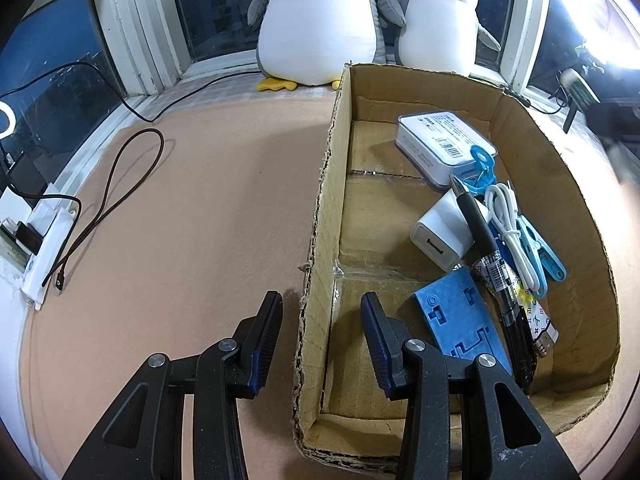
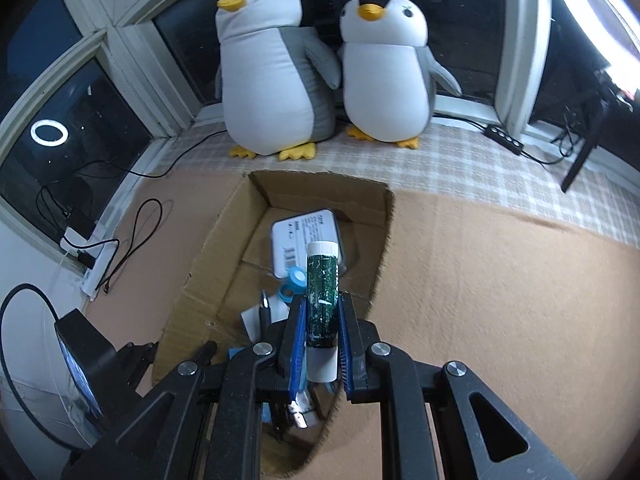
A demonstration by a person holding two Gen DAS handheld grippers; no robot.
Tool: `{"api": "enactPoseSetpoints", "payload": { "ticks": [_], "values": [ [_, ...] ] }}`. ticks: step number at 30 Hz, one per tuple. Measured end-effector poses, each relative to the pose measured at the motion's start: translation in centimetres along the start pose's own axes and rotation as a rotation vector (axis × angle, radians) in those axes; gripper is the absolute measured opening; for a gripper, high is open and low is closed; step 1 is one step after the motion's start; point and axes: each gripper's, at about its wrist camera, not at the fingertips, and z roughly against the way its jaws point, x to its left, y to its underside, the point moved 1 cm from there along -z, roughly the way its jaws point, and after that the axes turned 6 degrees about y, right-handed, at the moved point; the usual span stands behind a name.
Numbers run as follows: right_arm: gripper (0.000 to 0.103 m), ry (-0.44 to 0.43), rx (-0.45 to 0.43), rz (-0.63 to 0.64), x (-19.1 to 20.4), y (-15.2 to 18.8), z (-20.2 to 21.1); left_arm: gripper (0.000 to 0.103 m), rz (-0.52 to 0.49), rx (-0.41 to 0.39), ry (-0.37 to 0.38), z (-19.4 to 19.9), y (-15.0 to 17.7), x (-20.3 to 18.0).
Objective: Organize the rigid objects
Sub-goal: 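Carry the glue stick into the box and open the right tool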
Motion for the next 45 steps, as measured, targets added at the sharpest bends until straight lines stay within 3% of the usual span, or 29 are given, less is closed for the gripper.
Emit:
{"api": "enactPoseSetpoints", "payload": {
  "ticks": [9, 27, 29, 45],
  "values": [
    [0.014, 0.004, 0.019, 0.051, 1.9, -1.2, -2.3, 0.044, 0.002, -0.001, -0.003, -0.1, -0.1, -0.1],
    [0.015, 0.013, 0.036, 0.067, 1.2, -1.9, -4.1, 0.044, 0.000, 0.000, -0.019, -0.2, -0.3, -0.1],
    [0.024, 0.015, 0.036, 0.071, 1.1, -2.0, -4.1, 0.044, 0.001, 0.000, -0.021, -0.2, -0.2, -0.1],
    [0.038, -0.032, 0.009, 0.019, -1.3, 0.4, -0.9, 0.044, 0.005, 0.018, -0.042, 0.1, -0.2, -0.3]
  ]
}}
